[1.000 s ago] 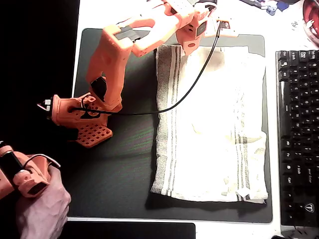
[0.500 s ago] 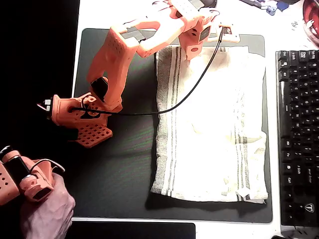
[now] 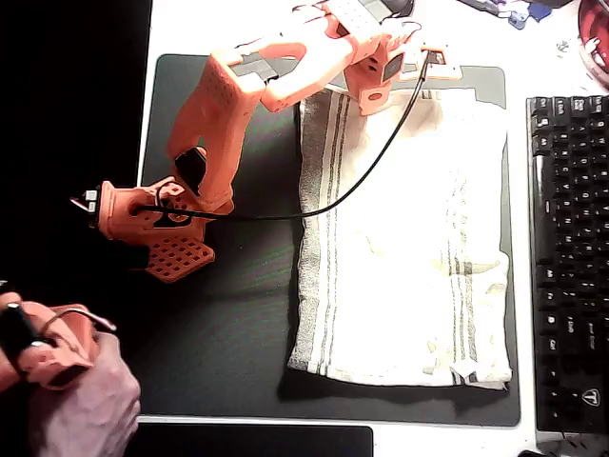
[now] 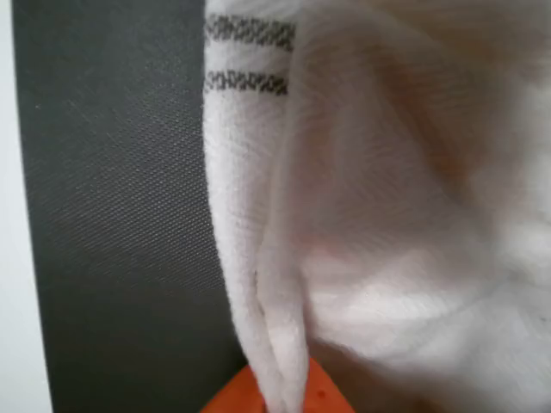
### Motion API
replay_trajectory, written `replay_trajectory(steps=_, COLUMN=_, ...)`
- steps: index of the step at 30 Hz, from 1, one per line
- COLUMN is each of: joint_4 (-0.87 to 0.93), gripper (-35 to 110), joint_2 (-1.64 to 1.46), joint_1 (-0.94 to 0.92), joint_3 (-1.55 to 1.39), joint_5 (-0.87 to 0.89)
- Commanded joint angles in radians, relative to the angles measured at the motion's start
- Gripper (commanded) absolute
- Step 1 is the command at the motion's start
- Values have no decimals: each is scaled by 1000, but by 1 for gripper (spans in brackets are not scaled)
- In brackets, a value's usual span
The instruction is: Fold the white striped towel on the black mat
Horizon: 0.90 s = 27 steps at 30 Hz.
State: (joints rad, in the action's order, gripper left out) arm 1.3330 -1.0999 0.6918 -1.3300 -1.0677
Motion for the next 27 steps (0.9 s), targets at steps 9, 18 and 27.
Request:
replay_trajectory(steps=9, joint_4=146, gripper=0, joint_2=-322, joint_1=48, joint_3=-9, joint_5=28)
replay_trajectory(steps=18, joint_4=272, gripper=0, joint_2=-426, joint_1=-100, joint_3=55, joint_5=-6)
replay_trajectory(steps=27, joint_4=387, gripper=0, joint_2=-561, joint_1=-439, joint_3=75, joint_5=-126)
